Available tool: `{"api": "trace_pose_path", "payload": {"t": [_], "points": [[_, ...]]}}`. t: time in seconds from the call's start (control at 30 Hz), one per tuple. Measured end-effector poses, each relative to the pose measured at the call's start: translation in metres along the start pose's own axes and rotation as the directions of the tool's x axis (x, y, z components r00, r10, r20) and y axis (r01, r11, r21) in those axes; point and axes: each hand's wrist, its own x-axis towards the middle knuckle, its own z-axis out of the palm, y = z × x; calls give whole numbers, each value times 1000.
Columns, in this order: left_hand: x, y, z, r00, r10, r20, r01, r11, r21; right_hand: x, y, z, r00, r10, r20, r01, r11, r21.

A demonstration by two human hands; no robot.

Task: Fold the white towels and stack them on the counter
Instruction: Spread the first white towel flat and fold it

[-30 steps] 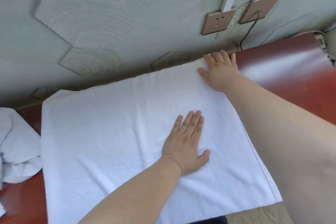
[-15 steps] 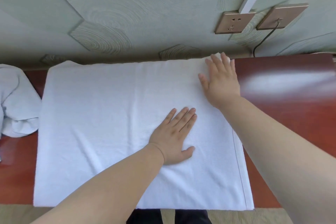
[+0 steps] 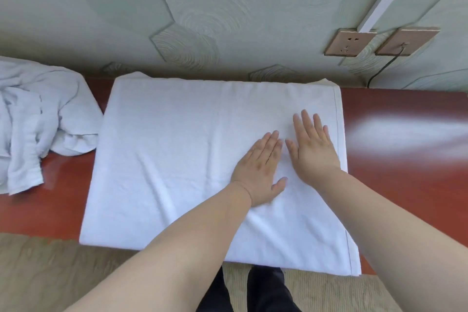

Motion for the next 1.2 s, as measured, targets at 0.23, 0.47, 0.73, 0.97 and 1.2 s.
{"api": "trace_pose_path", "payload": {"t": [0.23, 0.47, 0.73, 0.97, 1.2], "points": [[-105, -79, 20, 766, -643, 0, 629, 750, -204, -46, -110, 43, 982, -189, 10, 188, 979, 80], [-257, -222, 40, 839, -544, -8, 542, 838, -58, -46, -144, 87, 923, -347, 166, 375, 908, -187], [-273, -266, 24, 823, -567, -22, 567, 824, -10, -33, -211, 91, 951, -265, 161, 292, 940, -177], [-198, -274, 5, 913, -407, -10, 404, 910, -90, 24, -292, 106, 905, -365, 218, 405, 896, -181], [-167, -344, -12, 907, -421, -28, 419, 906, -56, 86, -279, 94, 1000, 1, 24, 3, 988, -157]]}}
